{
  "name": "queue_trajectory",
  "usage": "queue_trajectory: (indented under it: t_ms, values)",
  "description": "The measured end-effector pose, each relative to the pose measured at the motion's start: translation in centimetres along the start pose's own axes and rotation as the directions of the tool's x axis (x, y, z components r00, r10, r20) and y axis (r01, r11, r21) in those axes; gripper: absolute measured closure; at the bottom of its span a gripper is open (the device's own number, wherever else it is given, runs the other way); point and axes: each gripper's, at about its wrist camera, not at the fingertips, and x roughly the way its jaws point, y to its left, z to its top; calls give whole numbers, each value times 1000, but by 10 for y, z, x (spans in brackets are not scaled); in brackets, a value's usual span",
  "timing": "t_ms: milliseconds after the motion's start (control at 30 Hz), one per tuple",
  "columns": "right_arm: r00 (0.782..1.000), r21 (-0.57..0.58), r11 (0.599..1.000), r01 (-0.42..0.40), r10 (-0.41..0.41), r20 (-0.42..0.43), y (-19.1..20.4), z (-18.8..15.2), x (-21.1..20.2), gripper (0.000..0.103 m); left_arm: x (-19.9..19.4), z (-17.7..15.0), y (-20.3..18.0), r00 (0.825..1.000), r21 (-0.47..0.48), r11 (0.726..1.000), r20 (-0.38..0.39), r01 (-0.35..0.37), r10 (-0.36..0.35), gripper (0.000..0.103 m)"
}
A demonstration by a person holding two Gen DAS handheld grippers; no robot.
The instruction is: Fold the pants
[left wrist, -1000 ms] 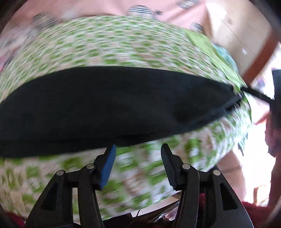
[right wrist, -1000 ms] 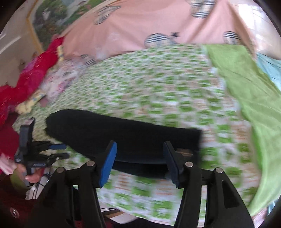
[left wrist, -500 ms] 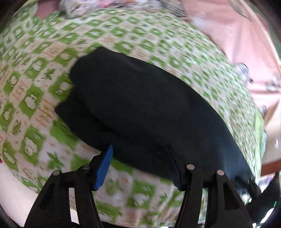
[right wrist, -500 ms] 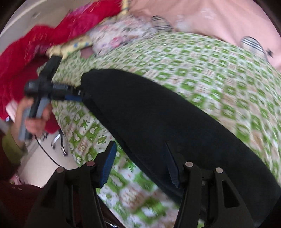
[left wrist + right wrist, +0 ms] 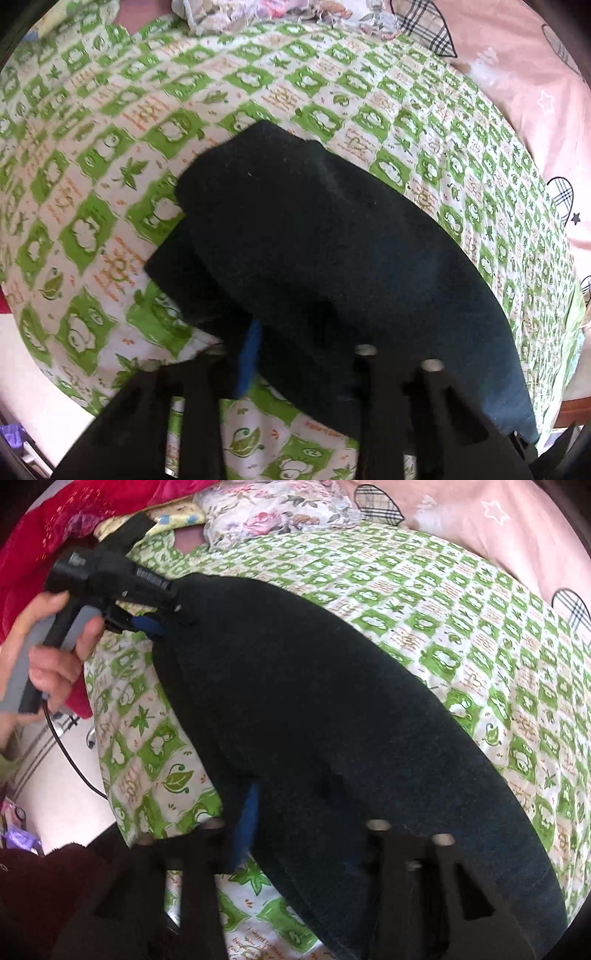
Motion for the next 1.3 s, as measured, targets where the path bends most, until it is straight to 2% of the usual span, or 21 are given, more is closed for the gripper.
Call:
queue_trajectory:
  t_ms: [67, 267, 533, 600, 767, 933, 1033, 1067, 1100, 1133, 1167, 1200, 1300]
  values:
    - [999, 46, 998, -42, 41, 14, -7, 0, -4, 95, -7, -3, 6, 999, 4, 999, 14, 33, -33, 92]
    - [996, 62, 995, -76, 73, 50, -4, -1, -21, 96, -38, -16, 15, 992, 55, 994, 70, 99, -103, 94]
    - [995, 31, 996, -89, 87, 56, 0, -4, -36, 96, -63, -42, 24, 985, 134, 985, 122, 109, -126, 95]
    - [995, 31, 996, -88, 87, 48, 1, -6, -34, 96, -60, -45, 22, 982, 153, 982, 132, 111, -131, 95]
    - [997, 0, 997, -75, 75, -24, 7, -13, -16, 96, -37, -49, 34, 989, 136, 986, 101, 92, -106, 94]
    - [994, -13, 997, -82, 81, -75, 8, -16, -10, 96, -33, -54, 40, 993, 157, 985, 81, 78, -91, 93]
    - [992, -4, 995, -101, 100, -71, 6, -14, -17, 94, -40, -56, 47, 994, 149, 986, 69, 79, -90, 79]
    - [992, 4, 994, -110, 110, -64, 5, -12, -20, 91, -43, -55, 50, 993, 136, 987, 65, 90, -99, 62]
    - [990, 23, 992, -127, 128, -56, 2, -9, -24, 84, -46, -54, 54, 992, 112, 988, 61, 102, -109, 56]
    - [989, 41, 989, -143, 145, -41, 1, -6, -27, 80, -48, -52, 57, 991, 88, 990, 62, 110, -115, 40]
    - [986, 59, 985, -164, 165, -19, -1, -2, -32, 74, -50, -50, 59, 991, 68, 991, 64, 115, -119, 35]
    - [982, 79, 979, -187, 187, 8, -3, 3, -36, 70, -52, -47, 61, 990, 42, 991, 63, 123, -126, 35]
    - [968, 117, 962, -246, 239, 73, -8, 22, -44, 69, -47, -34, 64, 993, -37, 992, 25, 118, -117, 24]
